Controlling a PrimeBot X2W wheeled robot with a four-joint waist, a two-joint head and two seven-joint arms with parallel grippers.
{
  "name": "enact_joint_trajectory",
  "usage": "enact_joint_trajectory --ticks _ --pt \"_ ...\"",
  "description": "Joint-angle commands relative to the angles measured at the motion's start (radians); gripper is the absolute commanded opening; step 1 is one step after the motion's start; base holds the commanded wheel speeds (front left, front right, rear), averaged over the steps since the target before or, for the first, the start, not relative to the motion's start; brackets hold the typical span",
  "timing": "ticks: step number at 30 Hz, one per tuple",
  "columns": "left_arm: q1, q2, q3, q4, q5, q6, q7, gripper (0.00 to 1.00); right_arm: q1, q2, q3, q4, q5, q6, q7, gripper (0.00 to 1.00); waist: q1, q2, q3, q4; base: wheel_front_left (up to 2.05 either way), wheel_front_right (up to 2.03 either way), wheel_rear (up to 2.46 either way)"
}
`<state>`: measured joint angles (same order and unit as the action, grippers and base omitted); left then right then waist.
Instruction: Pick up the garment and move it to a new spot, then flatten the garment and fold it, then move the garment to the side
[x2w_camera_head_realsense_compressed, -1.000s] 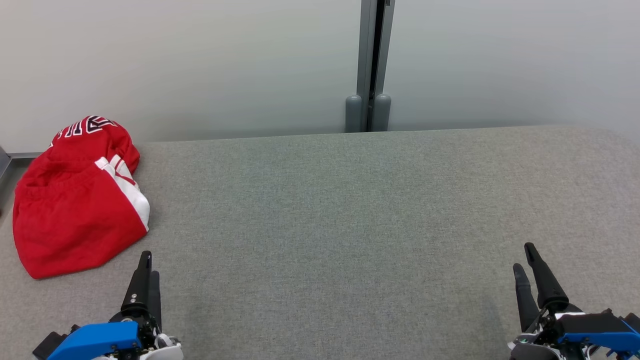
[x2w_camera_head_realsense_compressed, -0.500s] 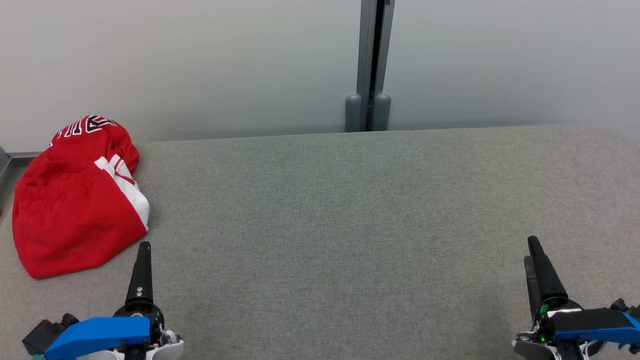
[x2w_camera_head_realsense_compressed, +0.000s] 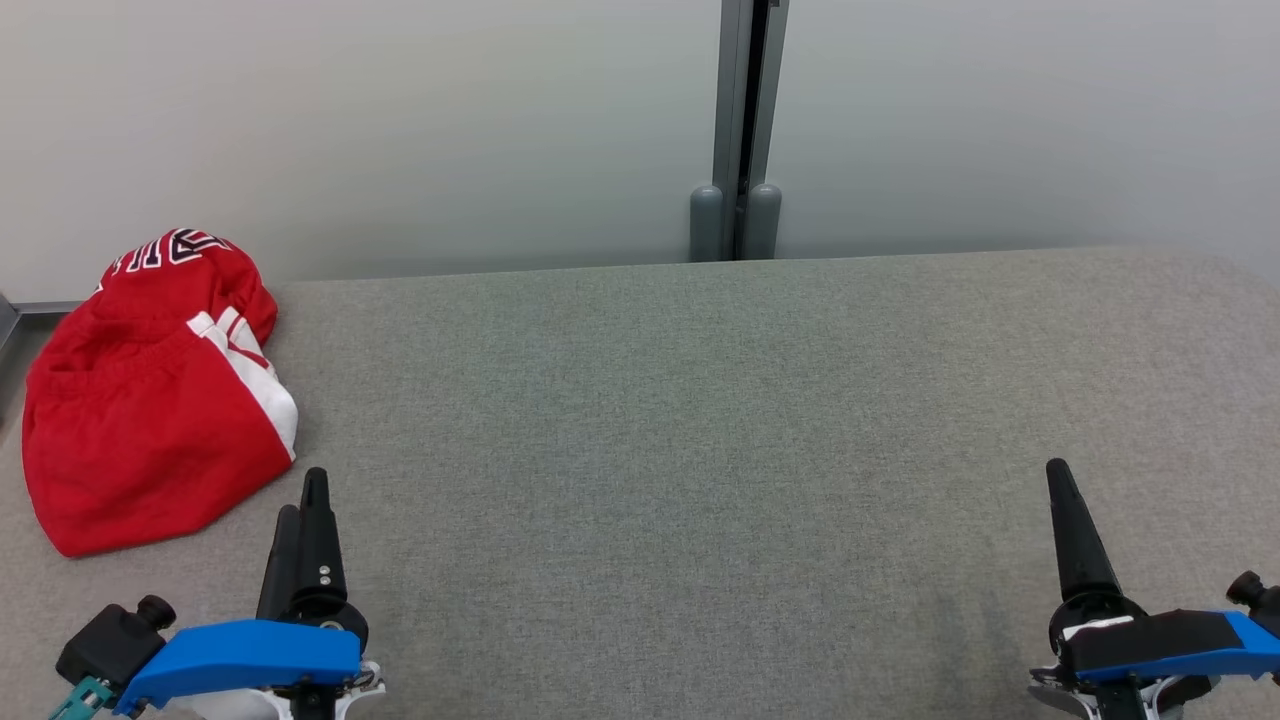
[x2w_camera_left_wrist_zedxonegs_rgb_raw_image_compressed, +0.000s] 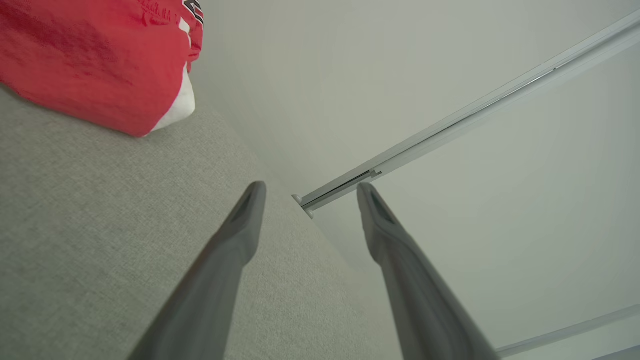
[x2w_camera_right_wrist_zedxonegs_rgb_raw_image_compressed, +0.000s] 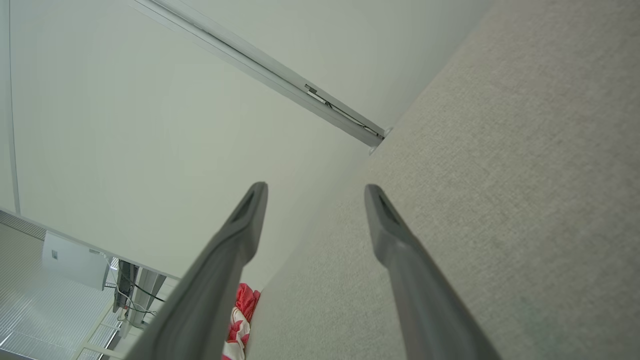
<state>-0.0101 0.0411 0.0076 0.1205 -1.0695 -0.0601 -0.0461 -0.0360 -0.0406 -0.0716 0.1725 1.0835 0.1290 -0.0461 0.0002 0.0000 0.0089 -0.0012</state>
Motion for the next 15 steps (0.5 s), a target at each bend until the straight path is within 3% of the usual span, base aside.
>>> enact_joint_trajectory --ticks 1,15 --pt "-0.006 0.008 -0.012 -0.022 0.067 0.010 -0.012 1.00 0.000 -0.007 0.006 -0.026 -0.061 0.001 -0.012 1.00 -0.0001 0.0000 0.001 0.000 0.00 0.00 0.00" --pt "0.014 0.010 -0.070 -0.028 0.379 0.048 -0.058 1.00 0.016 -0.008 0.052 -0.051 -0.328 0.001 -0.058 1.00 -0.0001 0.0000 0.003 0.001 0.00 0.00 0.00"
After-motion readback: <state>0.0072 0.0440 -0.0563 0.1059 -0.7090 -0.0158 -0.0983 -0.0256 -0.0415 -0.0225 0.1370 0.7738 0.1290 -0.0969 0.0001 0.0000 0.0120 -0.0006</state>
